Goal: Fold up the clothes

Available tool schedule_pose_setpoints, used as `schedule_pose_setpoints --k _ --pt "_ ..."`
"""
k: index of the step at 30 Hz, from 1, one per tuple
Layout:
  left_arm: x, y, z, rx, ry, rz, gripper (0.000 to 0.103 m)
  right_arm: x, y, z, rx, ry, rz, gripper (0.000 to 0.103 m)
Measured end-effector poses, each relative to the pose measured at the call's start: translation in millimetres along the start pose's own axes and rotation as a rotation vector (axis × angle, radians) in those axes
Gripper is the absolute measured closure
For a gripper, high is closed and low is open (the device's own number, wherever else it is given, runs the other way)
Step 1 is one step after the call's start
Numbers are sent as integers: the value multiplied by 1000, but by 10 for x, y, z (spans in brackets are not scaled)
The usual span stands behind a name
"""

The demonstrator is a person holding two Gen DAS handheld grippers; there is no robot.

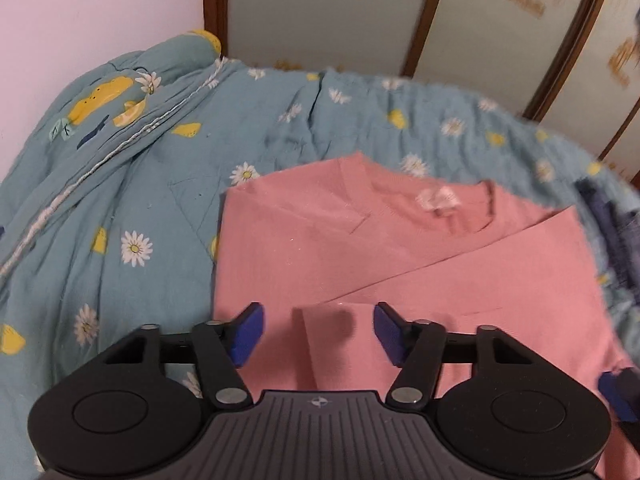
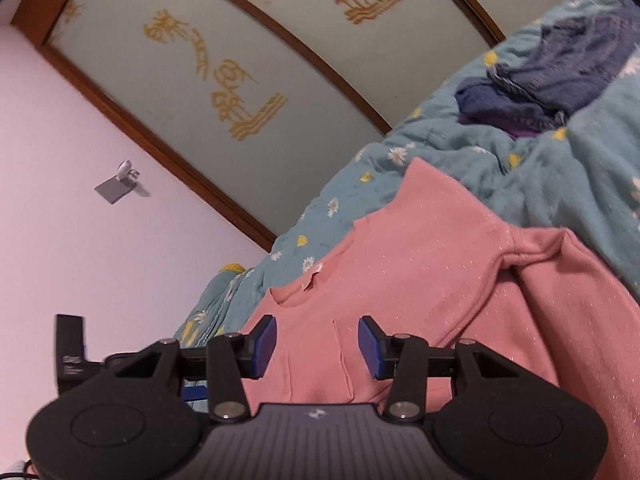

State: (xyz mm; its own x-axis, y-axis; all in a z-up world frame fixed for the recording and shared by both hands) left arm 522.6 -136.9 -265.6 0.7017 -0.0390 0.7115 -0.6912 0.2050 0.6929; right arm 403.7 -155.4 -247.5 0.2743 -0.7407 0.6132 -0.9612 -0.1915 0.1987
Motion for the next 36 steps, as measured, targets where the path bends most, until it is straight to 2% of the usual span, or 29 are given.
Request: schedule_pose_setpoints --k 6,9,15,19,24,28,30,32,34,36 --pt "17 -47 155 21 -49 -18 60 -46 -28 1 -3 -2 -20 59" --pt "-33 -126 197 27 -51 -60 94 -48 -31 19 -9 -13 -23 59" --pt "-73 -160 193 34 -49 -62 98 -45 -26 60 -13 -41 -28 58" --pt "-66 -80 132 43 -33 -36 98 -57 -34 73 -12 -52 -36 58" --pt "-59 5 -92 54 36 -18 98 -64 -34 60 -4 -55 -41 58" --pt "-127 -11 -304 64 98 -43 98 -90 -46 42 2 -50 -54 58" --pt "-183 -31 -405 60 161 -64 97 -111 -55 39 2 -47 -63 58" --pt "-215 -34 -487 36 239 -66 85 -126 -62 34 4 -45 -71 58" --pt "-232 5 -523 -24 331 -49 67 -134 -62 28 8 -43 -75 58" --pt "-267 61 -522 -68 392 -36 64 -145 -65 20 12 -41 -82 58"
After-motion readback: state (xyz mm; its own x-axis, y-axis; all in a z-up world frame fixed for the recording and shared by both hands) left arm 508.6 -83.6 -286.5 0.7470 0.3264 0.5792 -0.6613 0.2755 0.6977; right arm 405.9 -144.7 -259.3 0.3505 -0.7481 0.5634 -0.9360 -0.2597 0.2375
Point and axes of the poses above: each gripper's, at about its wrist camera, not at the fingertips, and y roughly against the way its jaws point, z to its right, x to its top, the point moved 10 cm from there along -y, roughly the way its jaws point, and after that the axes turned 13 degrees about z, right-handed, at the moved point
